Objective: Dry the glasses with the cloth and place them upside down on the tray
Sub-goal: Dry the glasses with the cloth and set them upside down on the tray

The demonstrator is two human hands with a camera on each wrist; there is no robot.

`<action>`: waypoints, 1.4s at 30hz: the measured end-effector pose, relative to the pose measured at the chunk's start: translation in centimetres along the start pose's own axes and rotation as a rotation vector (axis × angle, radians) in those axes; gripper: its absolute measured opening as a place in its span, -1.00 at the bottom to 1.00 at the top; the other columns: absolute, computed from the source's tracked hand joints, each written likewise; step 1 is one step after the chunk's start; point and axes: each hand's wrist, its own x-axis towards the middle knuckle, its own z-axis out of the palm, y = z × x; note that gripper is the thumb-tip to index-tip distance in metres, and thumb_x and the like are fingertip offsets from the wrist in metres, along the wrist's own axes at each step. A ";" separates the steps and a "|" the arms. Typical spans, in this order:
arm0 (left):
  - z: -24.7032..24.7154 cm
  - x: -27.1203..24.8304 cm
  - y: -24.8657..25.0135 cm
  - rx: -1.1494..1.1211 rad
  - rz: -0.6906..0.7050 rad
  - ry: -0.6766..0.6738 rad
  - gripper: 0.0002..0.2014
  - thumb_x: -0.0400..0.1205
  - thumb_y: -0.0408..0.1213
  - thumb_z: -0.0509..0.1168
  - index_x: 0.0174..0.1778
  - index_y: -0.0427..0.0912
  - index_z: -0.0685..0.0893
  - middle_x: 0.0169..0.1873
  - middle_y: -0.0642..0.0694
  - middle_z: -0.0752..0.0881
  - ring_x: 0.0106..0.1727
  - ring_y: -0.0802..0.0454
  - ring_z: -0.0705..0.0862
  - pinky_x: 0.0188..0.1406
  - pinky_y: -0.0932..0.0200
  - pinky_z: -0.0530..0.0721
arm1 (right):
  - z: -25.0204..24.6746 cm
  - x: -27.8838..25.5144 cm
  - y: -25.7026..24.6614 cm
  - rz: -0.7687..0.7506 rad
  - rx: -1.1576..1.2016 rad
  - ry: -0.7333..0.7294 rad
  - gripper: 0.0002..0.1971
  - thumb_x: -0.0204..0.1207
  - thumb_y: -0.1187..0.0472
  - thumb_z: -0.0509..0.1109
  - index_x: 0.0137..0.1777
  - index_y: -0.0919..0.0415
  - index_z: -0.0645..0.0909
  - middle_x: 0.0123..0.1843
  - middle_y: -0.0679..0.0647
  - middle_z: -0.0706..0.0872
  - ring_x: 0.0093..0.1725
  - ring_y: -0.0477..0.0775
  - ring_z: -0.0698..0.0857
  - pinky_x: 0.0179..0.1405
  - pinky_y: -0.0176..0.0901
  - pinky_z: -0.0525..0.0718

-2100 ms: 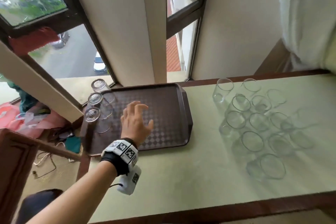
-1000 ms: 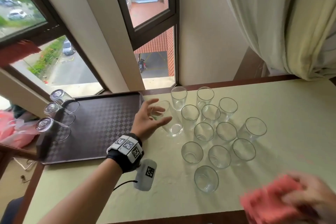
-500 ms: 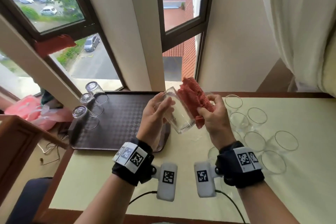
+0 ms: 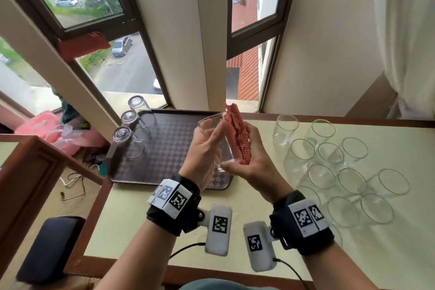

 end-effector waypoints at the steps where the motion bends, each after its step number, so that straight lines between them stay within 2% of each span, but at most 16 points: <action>1: -0.1 0.0 0.0 0.006 -0.014 0.002 -0.06 0.41 -0.01 0.57 0.57 -0.36 0.25 0.27 -0.38 0.65 0.22 -0.09 0.75 0.08 0.14 0.75 | 0.1 0.1 0.1 -0.008 0.000 -0.006 0.01 0.21 0.04 0.64 0.64 0.02 0.18 0.54 0.07 0.48 0.51 -0.01 0.54 0.50 0.17 0.57; 4: 0.2 -0.3 0.1 0.010 -0.026 0.001 -0.28 0.51 -0.22 0.46 0.52 -0.36 0.29 0.15 -0.29 0.70 0.05 0.03 0.82 -0.07 0.22 0.77 | 0.1 0.4 -0.1 0.004 0.039 -0.043 0.06 0.24 0.24 0.69 0.69 0.09 0.16 0.55 0.01 0.52 0.53 -0.12 0.54 0.51 0.14 0.57; 6: 0.3 -0.2 0.0 0.019 -0.020 -0.023 -0.39 0.63 -0.15 0.41 0.49 -0.41 0.41 0.11 -0.23 0.70 0.10 -0.02 0.78 0.06 0.09 0.77 | 0.0 0.5 0.1 0.013 0.079 -0.065 0.05 0.25 0.31 0.69 0.70 0.11 0.18 0.57 0.00 0.52 0.55 -0.11 0.52 0.53 0.13 0.55; 10: 0.4 -0.5 0.0 0.017 -0.098 -0.043 -0.37 0.63 0.02 0.27 0.51 -0.36 0.48 0.26 -0.34 0.68 0.31 -0.23 0.71 0.19 -0.07 0.77 | 0.3 0.3 0.8 0.058 0.196 -0.040 -0.03 0.26 0.43 0.70 0.64 0.12 0.31 0.42 0.06 0.66 0.42 0.03 0.66 0.42 0.24 0.64; 12: 0.5 -0.5 0.0 0.029 -0.108 -0.094 -0.33 0.62 0.07 0.26 0.55 -0.32 0.45 0.42 -0.42 0.59 0.43 -0.30 0.63 0.29 -0.15 0.73 | 0.1 0.1 1.0 0.051 0.250 0.008 -0.09 0.21 0.34 0.73 0.57 0.09 0.40 0.35 0.08 0.71 0.36 0.09 0.70 0.36 0.21 0.68; 15: 0.3 -0.2 0.0 0.143 -0.114 -0.164 -0.14 0.48 0.22 0.39 0.59 -0.24 0.38 0.41 -0.36 0.60 0.40 -0.21 0.67 0.25 -0.04 0.74 | -0.7 -0.3 0.9 0.029 0.272 0.056 -0.11 0.19 0.24 0.72 0.55 0.12 0.44 0.32 0.11 0.72 0.31 0.11 0.73 0.26 0.09 0.74; 18: 0.3 0.2 0.1 0.085 -0.131 -0.136 -0.02 0.40 -0.03 0.57 0.64 -0.32 0.22 0.28 -0.21 0.72 0.28 -0.05 0.75 0.12 0.11 0.75 | -1.3 -0.5 1.2 -0.035 0.125 0.145 -0.07 0.23 0.28 0.73 0.61 0.15 0.37 0.36 0.04 0.69 0.33 -0.05 0.71 0.26 -0.12 0.73; 21: 0.9 0.7 0.1 0.044 -0.159 -0.162 -0.14 0.51 -0.33 0.51 0.64 -0.42 0.19 0.16 -0.26 0.76 0.13 -0.08 0.80 0.03 0.07 0.78 | -1.4 -0.7 1.5 -0.089 0.019 0.154 -0.02 0.24 0.24 0.76 0.64 0.16 0.33 0.41 0.01 0.66 0.37 -0.10 0.68 0.33 -0.06 0.71; 24: 1.9 0.8 -0.1 0.042 -0.157 -0.144 -0.08 0.46 -0.28 0.62 0.64 -0.35 0.22 0.34 -0.41 0.64 0.26 -0.24 0.74 0.08 -0.01 0.76 | -1.5 -0.7 1.1 -0.055 0.141 0.099 -0.01 0.22 0.23 0.76 0.63 0.18 0.33 0.43 0.06 0.65 0.42 -0.01 0.66 0.37 0.02 0.68; 26: 2.5 0.7 -0.1 0.032 -0.122 -0.143 -0.35 0.54 -0.30 0.51 0.51 -0.34 0.40 0.22 -0.31 0.69 0.16 -0.13 0.76 0.01 0.07 0.79 | -1.8 -0.9 0.8 -0.024 0.271 0.057 -0.05 0.20 0.24 0.75 0.60 0.19 0.37 0.37 0.11 0.70 0.37 0.07 0.70 0.29 0.01 0.72; 28: 2.8 0.3 0.2 0.024 -0.112 -0.199 -0.38 0.55 -0.16 0.45 0.48 -0.33 0.46 0.12 -0.22 0.68 0.10 -0.06 0.75 0.04 0.07 0.79 | -2.2 -1.0 0.7 0.011 0.422 0.003 -0.09 0.16 0.15 0.75 0.54 0.17 0.45 0.27 0.15 0.74 0.29 0.17 0.73 0.15 0.00 0.75; 32: 2.4 0.5 0.7 0.154 -0.128 -0.272 -0.02 0.35 0.20 0.59 0.59 -0.21 0.39 0.21 -0.12 0.72 0.23 -0.04 0.75 0.20 0.03 0.75 | -3.0 -1.0 0.5 0.047 0.527 -0.003 -0.22 0.19 0.20 0.65 0.47 0.20 0.51 0.22 0.20 0.76 0.24 0.23 0.75 0.08 0.00 0.76; 35: 2.1 0.8 0.8 0.147 -0.146 -0.146 0.06 0.37 -0.07 0.63 0.69 -0.29 0.19 0.33 -0.12 0.71 0.32 0.02 0.72 0.25 0.05 0.72 | -3.2 -0.9 0.3 -0.001 0.289 0.110 -0.17 0.21 0.24 0.72 0.51 0.11 0.47 0.27 0.04 0.76 0.28 0.04 0.75 0.14 -0.02 0.78; 38: 3.0 0.7 0.9 0.185 -0.123 -0.148 -0.07 0.61 -0.32 0.46 0.73 -0.28 -0.05 0.18 -0.08 0.72 0.06 0.22 0.81 -0.05 0.29 0.76 | -2.9 -0.6 0.6 -0.051 0.119 0.122 -0.06 0.21 0.22 0.77 0.59 0.12 0.39 0.37 -0.01 0.70 0.36 -0.05 0.70 0.31 -0.03 0.72; 40: 3.4 0.7 0.8 0.174 -0.092 -0.117 -0.07 0.55 -0.27 0.46 0.72 -0.22 0.01 0.12 0.00 0.73 0.01 0.24 0.81 -0.10 0.29 0.75 | -2.6 -0.6 0.6 -0.027 0.193 0.085 -0.07 0.20 0.25 0.76 0.58 0.18 0.40 0.36 0.08 0.71 0.35 0.04 0.71 0.27 -0.01 0.72; 42: 3.6 0.7 0.9 0.149 -0.089 -0.117 -0.21 0.57 -0.21 0.49 0.64 -0.26 0.23 0.18 -0.10 0.71 0.08 0.13 0.79 -0.01 0.20 0.75 | -2.4 -0.8 0.5 0.008 0.342 0.037 -0.15 0.19 0.23 0.74 0.50 0.22 0.47 0.27 0.19 0.74 0.27 0.17 0.75 0.15 0.03 0.75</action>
